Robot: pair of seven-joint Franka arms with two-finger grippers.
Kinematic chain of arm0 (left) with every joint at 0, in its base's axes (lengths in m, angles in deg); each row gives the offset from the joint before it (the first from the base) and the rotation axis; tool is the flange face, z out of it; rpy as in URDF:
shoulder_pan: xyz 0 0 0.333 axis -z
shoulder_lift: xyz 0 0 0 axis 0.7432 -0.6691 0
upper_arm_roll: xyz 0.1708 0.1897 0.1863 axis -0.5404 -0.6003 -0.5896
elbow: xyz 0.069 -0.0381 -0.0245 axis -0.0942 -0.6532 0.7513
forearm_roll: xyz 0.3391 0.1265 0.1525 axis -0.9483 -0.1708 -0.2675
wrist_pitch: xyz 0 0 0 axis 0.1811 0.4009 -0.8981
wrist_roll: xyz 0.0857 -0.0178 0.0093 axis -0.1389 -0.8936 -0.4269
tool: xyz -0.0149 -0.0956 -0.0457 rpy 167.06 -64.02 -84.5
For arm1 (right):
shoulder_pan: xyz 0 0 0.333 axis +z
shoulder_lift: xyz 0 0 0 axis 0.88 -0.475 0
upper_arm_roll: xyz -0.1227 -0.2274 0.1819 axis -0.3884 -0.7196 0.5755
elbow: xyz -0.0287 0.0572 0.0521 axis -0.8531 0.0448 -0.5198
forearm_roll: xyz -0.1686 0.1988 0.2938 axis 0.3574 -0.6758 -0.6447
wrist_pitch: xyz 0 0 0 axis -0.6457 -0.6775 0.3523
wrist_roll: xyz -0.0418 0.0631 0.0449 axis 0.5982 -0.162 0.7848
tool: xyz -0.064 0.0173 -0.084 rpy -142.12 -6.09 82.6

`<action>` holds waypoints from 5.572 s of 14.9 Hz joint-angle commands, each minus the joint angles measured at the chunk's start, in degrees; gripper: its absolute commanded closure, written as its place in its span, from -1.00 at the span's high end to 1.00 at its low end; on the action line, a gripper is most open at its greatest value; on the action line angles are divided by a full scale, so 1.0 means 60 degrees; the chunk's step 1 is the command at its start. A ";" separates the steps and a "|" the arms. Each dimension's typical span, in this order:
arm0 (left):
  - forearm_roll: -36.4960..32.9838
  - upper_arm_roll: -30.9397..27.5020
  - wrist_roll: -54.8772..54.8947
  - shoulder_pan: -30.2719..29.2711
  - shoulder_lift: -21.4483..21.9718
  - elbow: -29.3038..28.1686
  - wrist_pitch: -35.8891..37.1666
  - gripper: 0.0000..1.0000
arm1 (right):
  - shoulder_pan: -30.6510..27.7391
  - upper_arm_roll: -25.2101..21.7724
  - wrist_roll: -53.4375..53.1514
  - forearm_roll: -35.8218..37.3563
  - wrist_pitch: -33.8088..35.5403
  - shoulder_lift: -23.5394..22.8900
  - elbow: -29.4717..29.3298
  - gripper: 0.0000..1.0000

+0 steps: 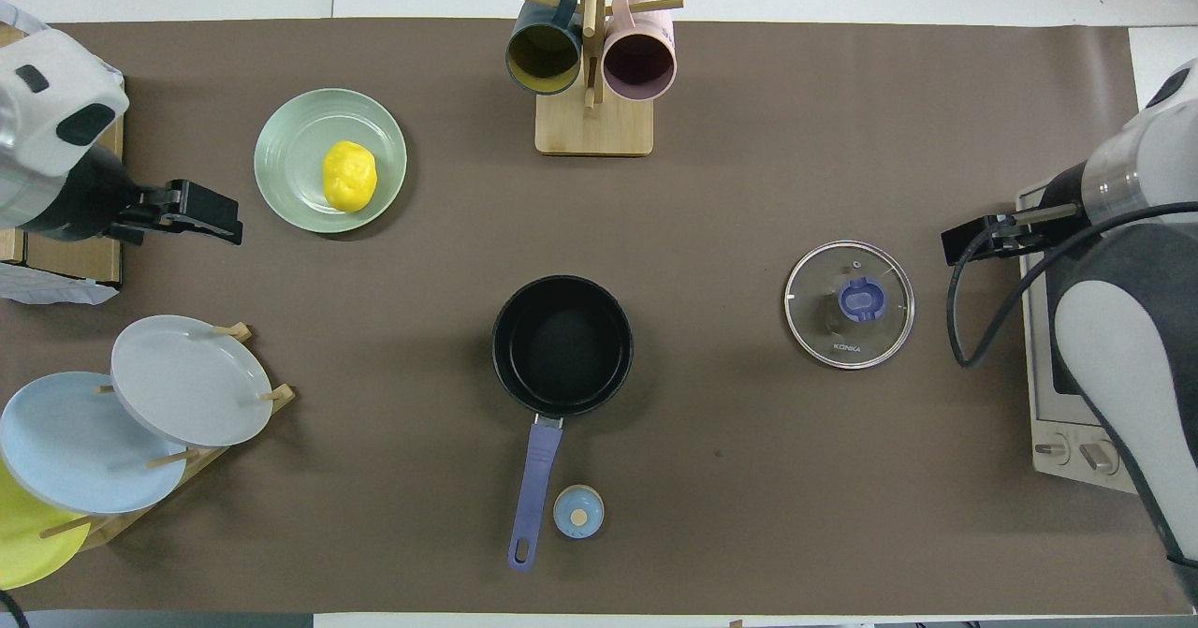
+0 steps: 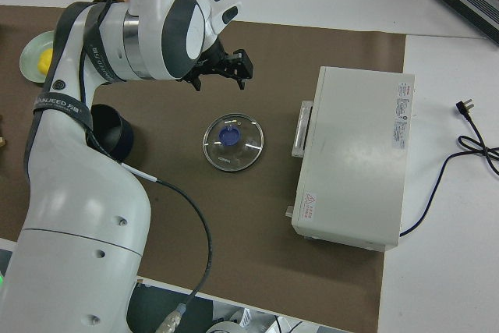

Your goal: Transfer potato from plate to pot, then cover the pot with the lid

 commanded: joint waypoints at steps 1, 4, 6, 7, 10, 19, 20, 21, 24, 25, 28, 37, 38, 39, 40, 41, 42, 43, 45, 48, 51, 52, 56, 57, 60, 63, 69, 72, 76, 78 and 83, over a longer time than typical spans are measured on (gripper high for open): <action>0.0111 -0.0038 -0.0159 0.0192 -0.1668 0.0833 -0.0961 1.00 | -0.0028 0.0038 0.0204 -0.0136 -0.1298 -0.0488 0.0671 1.00; -0.0034 -0.0052 -0.0174 0.0252 -0.2886 0.0938 -0.2586 1.00 | 0.0279 0.0039 -0.0073 -0.0136 -0.3262 -0.0634 0.2091 1.00; -0.0356 -0.0053 -0.0189 0.0572 -0.3574 0.0981 -0.3059 1.00 | 0.0294 0.0053 -0.0338 -0.0151 -0.4070 -0.0766 0.2708 1.00; -0.0473 -0.0067 -0.0189 0.0661 -0.3998 0.1127 -0.3408 1.00 | 0.0294 0.0053 -0.0367 -0.0151 -0.4407 -0.0723 0.3073 1.00; -0.1277 -0.0053 -0.0174 0.0662 -0.4323 0.1085 -0.3733 1.00 | 0.0294 0.0053 -0.0368 -0.0166 -0.5111 -0.0795 0.3749 1.00; -0.1324 -0.0053 -0.0116 0.0706 -0.4485 0.0514 -0.5007 1.00 | 0.0690 0.0053 -0.0251 -0.0166 -0.5876 -0.0854 0.4659 0.90; -0.1324 -0.0053 -0.0072 0.0706 -0.4485 0.0484 -0.5038 1.00 | 0.0690 0.0053 -0.0236 -0.0166 -0.5919 -0.0840 0.4746 0.84; -0.1324 -0.0053 -0.0057 0.0706 -0.4485 0.0483 -0.5052 1.00 | 0.0690 0.0053 -0.0236 -0.0166 -0.5905 -0.0840 0.4762 0.84; -0.1339 -0.0067 -0.0028 0.0691 -0.4485 0.0353 -0.5315 1.00 | 0.0602 0.0039 -0.0075 -0.0166 -0.5949 -0.0840 0.4762 0.84; -0.1440 -0.0067 -0.0013 0.0691 -0.4485 0.0250 -0.5476 1.00 | 0.0587 0.0053 -0.0075 -0.0166 -0.5934 -0.0840 0.4776 0.82; -0.1573 -0.0053 -0.0013 0.0706 -0.4471 0.0073 -0.5609 1.00 | 0.0602 0.0053 -0.0089 -0.0166 -0.5934 -0.0840 0.4762 0.60; -0.1471 -0.0038 -0.0028 0.0677 -0.4442 0.0263 -0.5230 -1.00 | 0.0631 0.0053 -0.0133 -0.0180 -0.4928 -0.1059 0.3740 -1.00; -0.1442 -0.0038 -0.0042 0.0676 -0.4383 0.0365 -0.5040 -1.00 | 0.0646 0.0053 -0.0133 -0.0195 -0.4401 -0.1132 0.3258 -1.00; -0.1325 -0.0023 -0.0071 0.0633 -0.4180 0.0424 -0.4632 -1.00 | 0.0646 0.0053 -0.0148 -0.0195 -0.3831 -0.1220 0.2745 -1.00; -0.0889 -0.0038 -0.0115 0.0618 -0.3612 0.0454 -0.4135 -1.00 | 0.0646 0.0053 -0.0148 -0.0195 -0.3477 -0.1293 0.2349 -1.00; -0.0319 -0.0038 -0.0173 0.0618 -0.3012 0.0411 -0.3608 -1.00 | 0.0646 0.0053 -0.0148 -0.0195 -0.3198 -0.1381 0.2084 -1.00; 0.0136 -0.0052 -0.0435 0.0676 -0.2339 0.0352 -0.2935 -1.00 | 0.0689 0.0053 -0.0148 -0.0195 -0.3021 -0.1425 0.1849 -1.00; 0.0286 -0.0024 -0.1047 0.0749 -0.1868 0.0337 -0.2291 -1.00 | 0.0704 0.0053 -0.0148 -0.0195 -0.2961 -0.1426 0.1745 -1.00; 0.0316 0.0079 -0.2219 0.1258 -0.1033 0.0119 -0.1380 -1.00 | 0.0719 0.0053 -0.0163 -0.0195 -0.2626 -0.1426 0.1497 -1.00; 0.0710 0.0079 -0.4007 0.2619 0.0111 -0.1065 -0.1374 -1.00 | 0.0690 0.0053 -0.0148 -0.0195 -0.2185 -0.1426 0.1130 -1.00; 0.0741 0.0079 -0.4831 0.3880 0.0596 -0.2645 -0.3141 -1.00 | 0.0704 0.0053 -0.0163 -0.0195 -0.2140 -0.1455 0.1100 -1.00; 0.0741 0.0079 -0.4977 0.4290 0.0569 -0.3086 -0.3830 -1.00 | 0.0704 0.0053 -0.0148 -0.0195 -0.2126 -0.1469 0.1042 -1.00; 0.0727 0.0050 -0.5345 0.5070 -0.0221 -0.3808 -0.5490 -1.00 | 0.0719 0.0053 -0.0163 -0.0195 -0.1746 -0.1484 0.0720 -1.00; 0.0712 0.0050 -0.5287 0.5085 -0.0252 -0.3925 -0.5637 -1.00 | 0.0719 0.0053 -0.0163 -0.0195 -0.1629 -0.1484 0.0646 -1.00; 0.0639 0.0050 -0.5242 0.5290 -0.0485 -0.4349 -0.6236 -1.00 | 0.0719 0.0053 -0.0163 -0.0195 -0.1569 -0.1484 0.0631 -1.00; 0.0508 0.0050 -0.5228 0.5291 -0.0690 -0.4555 -0.6605 -1.00 | 0.0719 0.0053 -0.0163 -0.0195 -0.1409 -0.1484 0.0470 -1.00; 0.0185 0.0050 -0.5081 0.5407 -0.1072 -0.4745 -0.7190 -1.00 | 0.0734 0.0053 -0.0163 -0.0195 -0.1042 -0.1470 0.0250 -1.00; 0.0155 0.0035 -0.5096 0.5524 -0.1131 -0.4994 -0.7468 -1.00 | 0.0719 0.0053 -0.0163 -0.0195 -0.0866 -0.1484 0.0118 -1.00; 0.0155 0.0035 -0.5081 0.5569 -0.1116 -0.5054 -0.7514 -1.00 | 0.0734 0.0053 -0.0163 -0.0210 -0.0881 -0.1484 0.0089 -1.00; 0.0155 0.0035 -0.4994 0.5686 -0.1116 -0.5054 -0.7499 -0.95 | 0.0748 0.0053 -0.0163 -0.0210 -0.0881 -0.1484 0.0060 -1.00; 0.0155 0.0035 -0.4876 0.5730 -0.1058 -0.5127 -0.7382 0.21 | 0.0748 0.0053 -0.0163 -0.0210 -0.0895 -0.1484 0.0074 -1.00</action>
